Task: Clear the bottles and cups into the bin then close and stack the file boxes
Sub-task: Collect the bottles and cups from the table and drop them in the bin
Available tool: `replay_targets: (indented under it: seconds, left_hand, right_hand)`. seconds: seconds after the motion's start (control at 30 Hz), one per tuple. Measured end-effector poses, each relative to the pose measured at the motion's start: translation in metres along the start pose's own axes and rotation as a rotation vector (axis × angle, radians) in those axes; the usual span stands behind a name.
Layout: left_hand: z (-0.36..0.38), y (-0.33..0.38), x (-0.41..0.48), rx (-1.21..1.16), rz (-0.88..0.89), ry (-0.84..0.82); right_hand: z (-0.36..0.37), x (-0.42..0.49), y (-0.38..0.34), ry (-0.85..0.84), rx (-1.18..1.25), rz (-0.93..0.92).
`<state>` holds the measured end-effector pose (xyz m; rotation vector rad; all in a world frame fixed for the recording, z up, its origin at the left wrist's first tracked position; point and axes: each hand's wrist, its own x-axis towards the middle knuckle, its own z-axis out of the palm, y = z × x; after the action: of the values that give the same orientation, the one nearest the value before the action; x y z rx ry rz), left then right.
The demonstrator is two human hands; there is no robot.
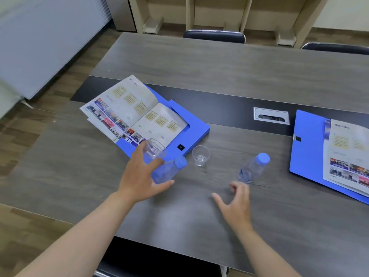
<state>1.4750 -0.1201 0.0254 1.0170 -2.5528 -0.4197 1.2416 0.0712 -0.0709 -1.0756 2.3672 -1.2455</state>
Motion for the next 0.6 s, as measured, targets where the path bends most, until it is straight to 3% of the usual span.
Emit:
replay_targets:
  seconds: [0.23, 0.4, 0.6]
  left_hand:
    - [-0.007, -0.029, -0.017, 0.095, 0.045, -0.101]
    - [-0.007, -0.035, -0.021, 0.131, 0.048, -0.13]
    - [-0.009, -0.034, -0.018, 0.16, 0.088, -0.16]
  right_hand:
    - [0.052, 0.091, -0.073, -0.342, -0.292, -0.234]
    - [0.07, 0.123, -0.084, -0.559, -0.501, -0.158]
    - [0.075, 0.132, -0.086, -0.563, -0.487, -0.116]
